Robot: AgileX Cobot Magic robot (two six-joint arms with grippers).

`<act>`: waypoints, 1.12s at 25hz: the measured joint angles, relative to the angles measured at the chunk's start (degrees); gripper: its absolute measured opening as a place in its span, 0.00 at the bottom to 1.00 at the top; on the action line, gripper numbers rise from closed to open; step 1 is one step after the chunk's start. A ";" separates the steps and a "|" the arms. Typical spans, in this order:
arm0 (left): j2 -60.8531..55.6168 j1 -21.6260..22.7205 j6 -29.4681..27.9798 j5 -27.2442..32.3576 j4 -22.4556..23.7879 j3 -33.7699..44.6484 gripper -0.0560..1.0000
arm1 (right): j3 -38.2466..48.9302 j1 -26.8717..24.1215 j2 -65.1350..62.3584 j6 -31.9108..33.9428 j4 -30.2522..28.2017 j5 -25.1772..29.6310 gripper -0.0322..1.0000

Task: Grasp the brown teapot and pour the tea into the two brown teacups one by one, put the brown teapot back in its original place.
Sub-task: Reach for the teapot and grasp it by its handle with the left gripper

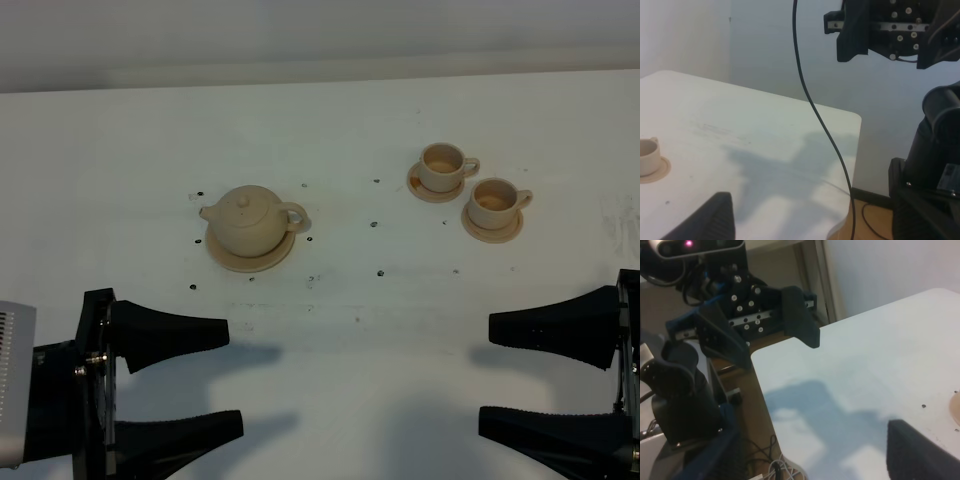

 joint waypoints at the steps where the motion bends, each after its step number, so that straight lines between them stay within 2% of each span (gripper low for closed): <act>1: 0.00 0.00 0.00 0.00 0.00 0.00 0.64 | 0.00 0.00 0.00 0.00 0.00 0.00 0.61; 21: 0.00 0.00 0.00 0.00 -0.09 0.00 0.64 | 0.00 0.00 0.00 -0.85 -0.42 0.00 0.61; 28: 0.00 0.00 0.00 0.25 -2.41 0.00 0.64 | 0.00 0.00 0.00 -0.12 -0.10 0.00 0.61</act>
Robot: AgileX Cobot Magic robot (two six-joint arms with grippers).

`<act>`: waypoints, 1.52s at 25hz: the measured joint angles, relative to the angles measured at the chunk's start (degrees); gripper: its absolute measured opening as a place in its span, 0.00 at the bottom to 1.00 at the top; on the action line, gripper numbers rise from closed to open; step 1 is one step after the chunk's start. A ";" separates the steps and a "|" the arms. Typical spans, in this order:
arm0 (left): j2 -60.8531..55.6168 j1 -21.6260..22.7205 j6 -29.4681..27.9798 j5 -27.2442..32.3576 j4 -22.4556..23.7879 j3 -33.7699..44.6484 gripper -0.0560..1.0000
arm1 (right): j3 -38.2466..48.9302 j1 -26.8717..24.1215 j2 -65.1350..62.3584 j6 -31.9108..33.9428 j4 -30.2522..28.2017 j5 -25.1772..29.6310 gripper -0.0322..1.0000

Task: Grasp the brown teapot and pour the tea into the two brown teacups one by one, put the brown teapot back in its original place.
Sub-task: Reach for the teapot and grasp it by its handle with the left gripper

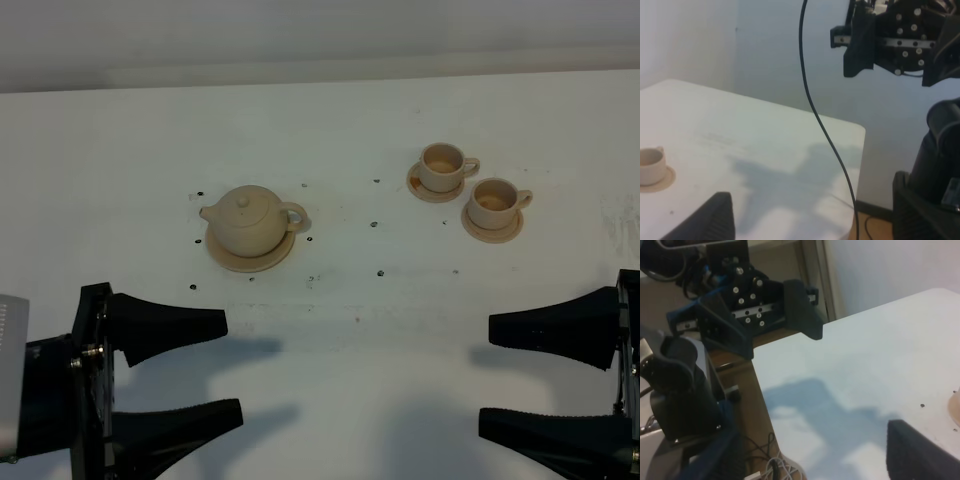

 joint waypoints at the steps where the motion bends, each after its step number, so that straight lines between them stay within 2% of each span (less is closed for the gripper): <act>1: 0.00 0.00 0.00 0.23 -0.22 0.00 0.64 | 0.00 0.00 0.00 0.16 0.06 0.00 0.61; 7: -0.07 0.00 -1.09 2.45 -2.81 0.00 0.59 | -0.28 0.00 -0.05 2.09 2.88 0.00 0.59; 12: -0.07 0.00 -9.03 2.45 -3.40 -2.39 0.52 | -4.54 0.00 -1.52 3.04 5.90 -1.24 0.56; 17: -0.07 0.00 -15.40 2.45 -3.40 -8.43 0.43 | -10.57 0.00 -4.72 8.87 5.88 -10.03 0.55; 20: -0.07 0.00 -18.77 0.31 -3.40 -12.34 0.40 | -13.13 0.00 -7.26 13.47 2.03 -17.23 0.55; 22: -0.07 0.00 -22.03 -3.36 -3.34 -15.09 0.39 | -14.25 0.00 -9.20 17.53 -2.09 -21.31 0.55; 25: -0.07 0.00 -26.43 -8.82 -2.17 -18.84 0.39 | -15.62 0.00 -12.97 26.41 -11.66 -26.44 0.55; 30: -0.07 0.00 -32.49 -14.64 3.39 -23.91 0.39 | -17.99 0.00 -20.29 47.84 -37.38 -29.96 0.55; 33: -0.07 0.00 -34.64 -17.08 5.00 -24.60 0.39 | -18.30 0.00 -23.72 62.44 -53.25 -26.39 0.55; 35: -0.07 0.00 -35.12 -18.79 5.60 -24.60 0.39 | -18.30 0.00 -26.18 70.07 -61.93 -20.78 0.54; 38: -0.07 0.00 -35.83 -22.62 5.85 -24.60 0.39 | -18.30 0.00 -30.19 75.82 -67.47 -13.31 0.54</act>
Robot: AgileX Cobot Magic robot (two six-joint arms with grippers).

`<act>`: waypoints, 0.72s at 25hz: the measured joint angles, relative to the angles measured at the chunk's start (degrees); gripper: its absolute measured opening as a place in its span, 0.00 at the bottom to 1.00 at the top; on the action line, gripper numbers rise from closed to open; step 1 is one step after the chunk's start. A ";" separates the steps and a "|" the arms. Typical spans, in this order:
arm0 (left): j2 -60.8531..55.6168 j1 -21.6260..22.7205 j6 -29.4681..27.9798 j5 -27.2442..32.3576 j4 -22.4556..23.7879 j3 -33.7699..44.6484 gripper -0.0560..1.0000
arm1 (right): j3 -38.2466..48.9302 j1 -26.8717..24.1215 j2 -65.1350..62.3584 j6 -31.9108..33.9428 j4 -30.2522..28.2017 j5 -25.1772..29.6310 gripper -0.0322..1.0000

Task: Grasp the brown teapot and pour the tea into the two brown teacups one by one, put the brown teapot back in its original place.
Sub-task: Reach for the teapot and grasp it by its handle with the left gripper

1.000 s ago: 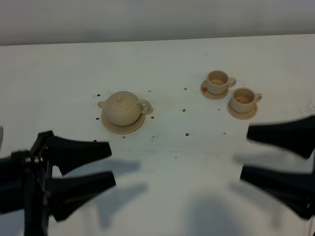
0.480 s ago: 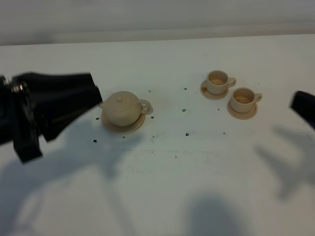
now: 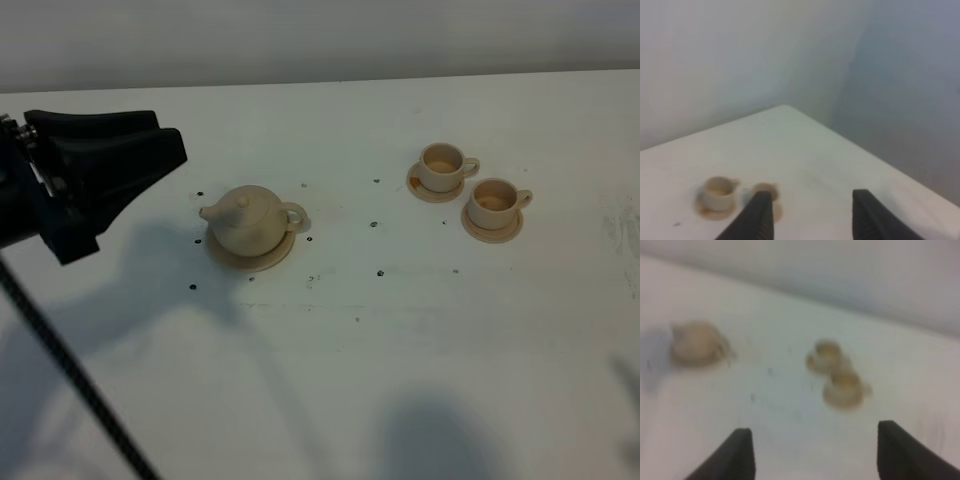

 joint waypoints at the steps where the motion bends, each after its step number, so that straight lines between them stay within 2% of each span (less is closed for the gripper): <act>1: 0.00 0.00 -0.38 -1.34 0.05 0.00 0.39 | 0.00 0.00 -1.42 1.09 -0.57 2.12 0.54; 4: 0.09 0.00 -2.02 -4.17 1.99 -1.05 0.39 | 0.83 0.00 -5.94 2.85 -1.47 6.57 0.54; 8: 0.09 0.00 -9.45 -6.19 9.69 -4.97 0.38 | 5.89 0.00 -12.60 6.40 -3.74 10.16 0.54; 13: 0.16 0.00 -19.70 -6.73 20.27 -10.90 0.38 | 9.28 0.00 -17.08 8.50 -5.01 10.92 0.54; 18: 3.27 -0.40 -29.37 -4.75 29.01 -15.89 0.38 | 9.28 0.00 -17.14 6.69 -4.88 10.86 0.49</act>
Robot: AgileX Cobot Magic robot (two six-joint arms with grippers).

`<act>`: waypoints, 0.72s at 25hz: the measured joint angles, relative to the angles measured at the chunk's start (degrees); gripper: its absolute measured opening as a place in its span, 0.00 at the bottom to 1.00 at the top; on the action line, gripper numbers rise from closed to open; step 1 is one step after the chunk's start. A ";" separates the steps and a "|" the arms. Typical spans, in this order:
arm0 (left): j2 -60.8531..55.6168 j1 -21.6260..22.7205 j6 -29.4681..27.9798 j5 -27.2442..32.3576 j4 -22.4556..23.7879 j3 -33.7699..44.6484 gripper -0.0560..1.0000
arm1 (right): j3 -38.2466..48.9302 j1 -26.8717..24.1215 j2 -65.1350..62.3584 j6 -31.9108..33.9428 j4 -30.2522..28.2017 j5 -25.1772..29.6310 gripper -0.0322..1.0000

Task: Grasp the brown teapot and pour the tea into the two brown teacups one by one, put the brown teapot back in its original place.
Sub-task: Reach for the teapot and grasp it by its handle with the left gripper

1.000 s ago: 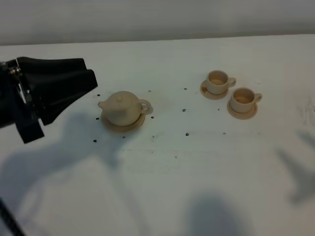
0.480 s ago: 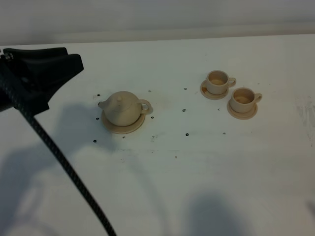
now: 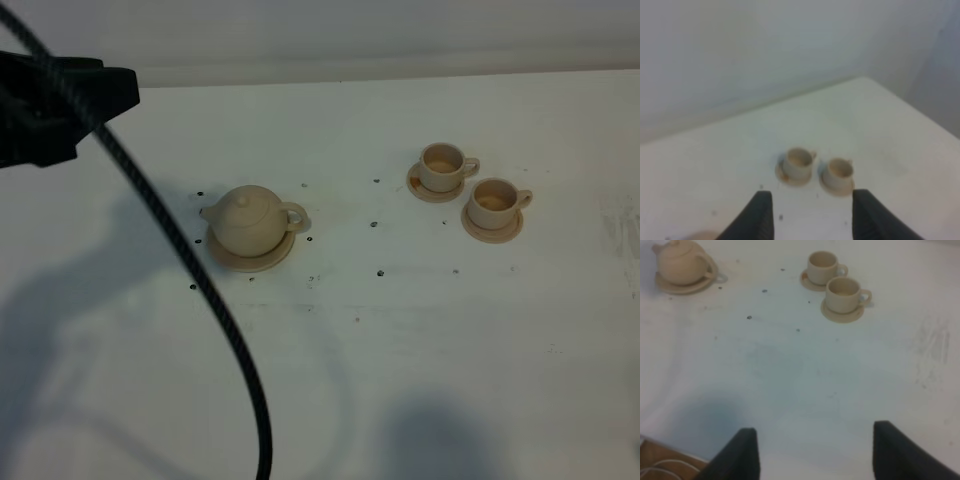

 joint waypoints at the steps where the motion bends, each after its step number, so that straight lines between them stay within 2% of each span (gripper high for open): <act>1: 1.25 -0.36 -1.66 0.14 1.46 -1.11 0.38 | 0.00 0.00 0.00 -0.20 0.11 0.00 0.48; 5: 6.69 -3.22 -5.76 0.21 5.81 -5.43 0.37 | 0.00 0.00 0.00 -0.32 0.27 0.00 0.44; 9: 12.71 -8.15 -11.17 -0.99 11.19 -10.16 0.33 | 0.00 0.00 0.00 -0.32 0.33 -0.47 0.41; 13: 17.88 -14.42 -18.38 -4.56 19.93 -13.68 0.31 | 0.00 0.00 0.00 -0.32 0.33 -0.58 0.37; 18: 24.18 -20.84 -32.32 -7.66 33.87 -17.70 0.31 | 0.00 0.00 0.00 -0.32 0.33 -0.64 0.33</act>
